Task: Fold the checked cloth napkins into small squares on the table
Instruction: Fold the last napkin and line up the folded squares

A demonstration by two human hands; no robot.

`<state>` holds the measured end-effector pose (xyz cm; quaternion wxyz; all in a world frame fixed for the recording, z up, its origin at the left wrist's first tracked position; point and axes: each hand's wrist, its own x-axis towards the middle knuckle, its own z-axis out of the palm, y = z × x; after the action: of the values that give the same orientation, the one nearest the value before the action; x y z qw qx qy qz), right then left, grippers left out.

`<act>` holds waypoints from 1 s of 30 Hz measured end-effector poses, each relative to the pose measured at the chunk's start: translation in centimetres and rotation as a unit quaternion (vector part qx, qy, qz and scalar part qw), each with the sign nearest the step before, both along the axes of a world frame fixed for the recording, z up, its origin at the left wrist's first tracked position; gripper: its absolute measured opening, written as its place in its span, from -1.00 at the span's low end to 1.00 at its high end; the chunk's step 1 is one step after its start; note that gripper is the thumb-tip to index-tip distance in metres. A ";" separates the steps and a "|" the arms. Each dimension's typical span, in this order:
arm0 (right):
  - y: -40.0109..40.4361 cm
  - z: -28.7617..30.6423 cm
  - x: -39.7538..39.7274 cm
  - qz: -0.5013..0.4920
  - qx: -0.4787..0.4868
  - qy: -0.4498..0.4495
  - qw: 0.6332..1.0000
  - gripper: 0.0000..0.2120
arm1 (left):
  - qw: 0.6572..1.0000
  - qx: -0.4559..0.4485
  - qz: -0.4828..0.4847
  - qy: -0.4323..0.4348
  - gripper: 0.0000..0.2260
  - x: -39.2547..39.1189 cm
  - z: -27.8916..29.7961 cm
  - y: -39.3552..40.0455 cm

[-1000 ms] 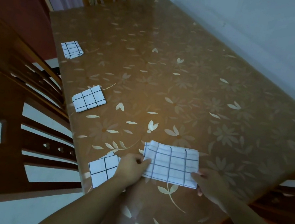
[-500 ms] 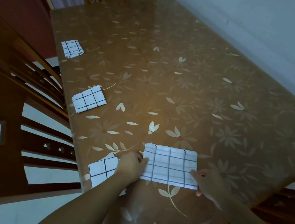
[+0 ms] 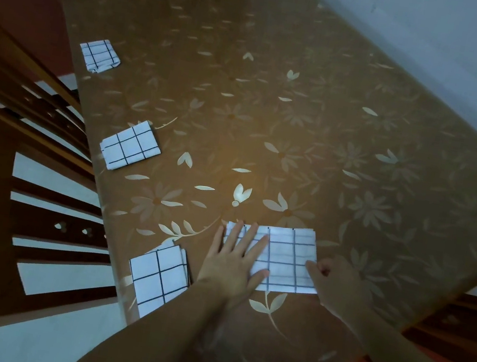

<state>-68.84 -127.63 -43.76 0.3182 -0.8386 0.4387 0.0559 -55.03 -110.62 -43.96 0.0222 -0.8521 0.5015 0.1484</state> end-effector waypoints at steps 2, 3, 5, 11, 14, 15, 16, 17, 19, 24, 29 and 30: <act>-0.2 0.2 0.1 0.007 -0.003 -0.001 1.000 -0.66 | 1.000 0.010 0.016 0.002 -0.34 -0.3 -0.5 0.2; -0.3 0.5 0.1 0.025 -0.027 0.004 0.999 -0.68 | 1.000 0.009 0.020 0.002 -0.32 -0.3 -0.7 0.2; -0.2 1.3 0.2 0.066 -0.123 -0.018 0.990 -0.74 | 1.000 0.009 0.023 0.002 -0.32 -0.4 -0.9 0.2; 6.4 2.9 4.7 0.229 -0.166 -0.182 0.942 -0.81 | 1.000 0.003 0.003 -0.006 -0.37 -0.2 -1.4 0.4; 7.4 1.0 6.7 0.245 -0.115 -0.109 0.957 -0.48 | 1.000 0.000 0.002 -0.003 -0.35 -0.3 -1.4 0.4; 7.0 0.4 6.8 0.246 -0.120 -0.079 0.959 -0.43 | 1.000 -0.004 0.006 0.002 -0.35 -0.3 -1.4 0.3; 6.5 -0.2 6.5 0.252 -0.141 -0.055 0.956 -0.41 | 1.000 -0.006 0.006 0.003 -0.37 -0.3 -1.4 0.3; 5.7 -0.8 6.1 0.265 -0.165 -0.032 0.950 -0.39 | 1.000 -0.009 0.006 0.001 -0.38 -0.2 -1.4 0.3; 3.7 -1.1 4.9 0.284 -0.198 0.014 0.938 -0.36 | 1.000 -0.012 0.015 -0.003 -0.39 -0.3 -1.3 0.3; -0.3 -0.6 2.6 0.300 -0.211 0.080 0.927 -0.34 | 1.000 -0.005 0.022 0.001 -0.34 0.0 -1.4 0.3; -0.5 -0.5 2.6 0.316 -0.214 0.093 0.920 -0.32 | 0.998 0.044 -0.024 -0.025 -0.27 2.3 -0.6 1.7; -0.4 -0.4 2.6 0.318 -0.214 0.093 0.919 -0.31 | 0.997 0.058 -0.045 -0.033 -0.26 2.6 -0.3 1.9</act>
<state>-66.22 -128.06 -44.13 0.0545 -0.9728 0.1785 0.1371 -52.41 -108.72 -44.28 0.0944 -0.8303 0.5290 0.1479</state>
